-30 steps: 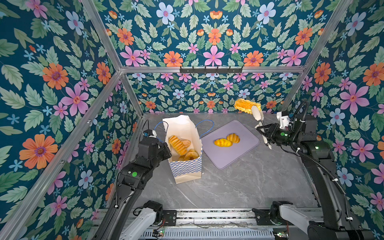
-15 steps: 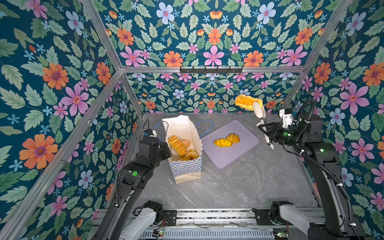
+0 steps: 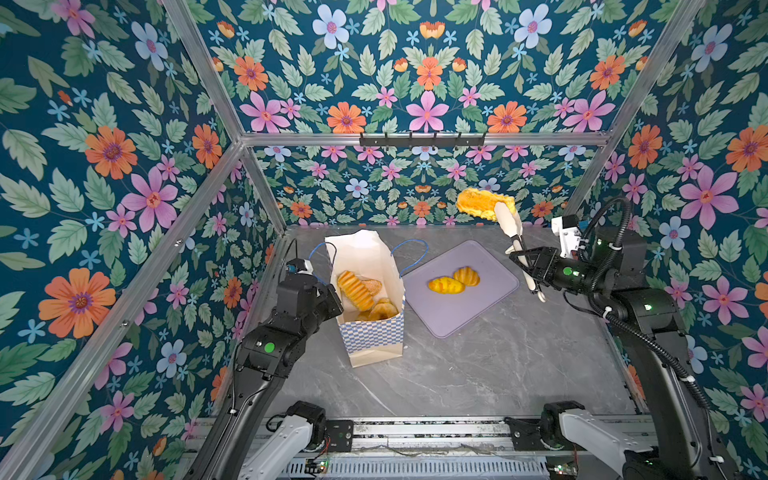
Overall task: Place the fake bread into the paper bag
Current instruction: 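Lift the flaky pastry off the tray with the tongs, then carry the flaky pastry with the tongs over the open paper bag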
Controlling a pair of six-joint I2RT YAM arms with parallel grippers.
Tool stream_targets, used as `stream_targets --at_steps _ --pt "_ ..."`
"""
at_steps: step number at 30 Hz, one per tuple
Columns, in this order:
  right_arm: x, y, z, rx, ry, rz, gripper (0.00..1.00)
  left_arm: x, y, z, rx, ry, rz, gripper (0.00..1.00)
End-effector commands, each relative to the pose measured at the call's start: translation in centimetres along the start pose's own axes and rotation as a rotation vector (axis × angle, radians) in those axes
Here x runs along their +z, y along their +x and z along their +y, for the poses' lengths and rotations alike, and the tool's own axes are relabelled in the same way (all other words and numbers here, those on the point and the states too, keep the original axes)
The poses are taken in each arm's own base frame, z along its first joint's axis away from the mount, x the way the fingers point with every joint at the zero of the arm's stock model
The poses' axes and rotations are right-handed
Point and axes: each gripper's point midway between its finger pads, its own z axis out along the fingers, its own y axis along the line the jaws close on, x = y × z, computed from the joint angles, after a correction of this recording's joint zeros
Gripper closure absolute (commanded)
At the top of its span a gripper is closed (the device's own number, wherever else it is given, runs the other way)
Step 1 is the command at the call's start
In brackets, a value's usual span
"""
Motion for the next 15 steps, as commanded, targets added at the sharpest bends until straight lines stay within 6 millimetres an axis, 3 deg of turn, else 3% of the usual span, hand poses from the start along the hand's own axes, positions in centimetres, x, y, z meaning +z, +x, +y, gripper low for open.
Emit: stream_targets --at_steps 1,15 --pt "0.2 -0.3 1.4 -0.074 -0.018 -0.017 0.76 -0.2 -0.6 -0.3 -0.011 0.014 -0.023 0.97" --pt "2.2 2.6 6.1 -0.272 -0.051 0.08 0.76 -0.2 -0.4 -0.3 -0.017 0.013 -0.021 0.98"
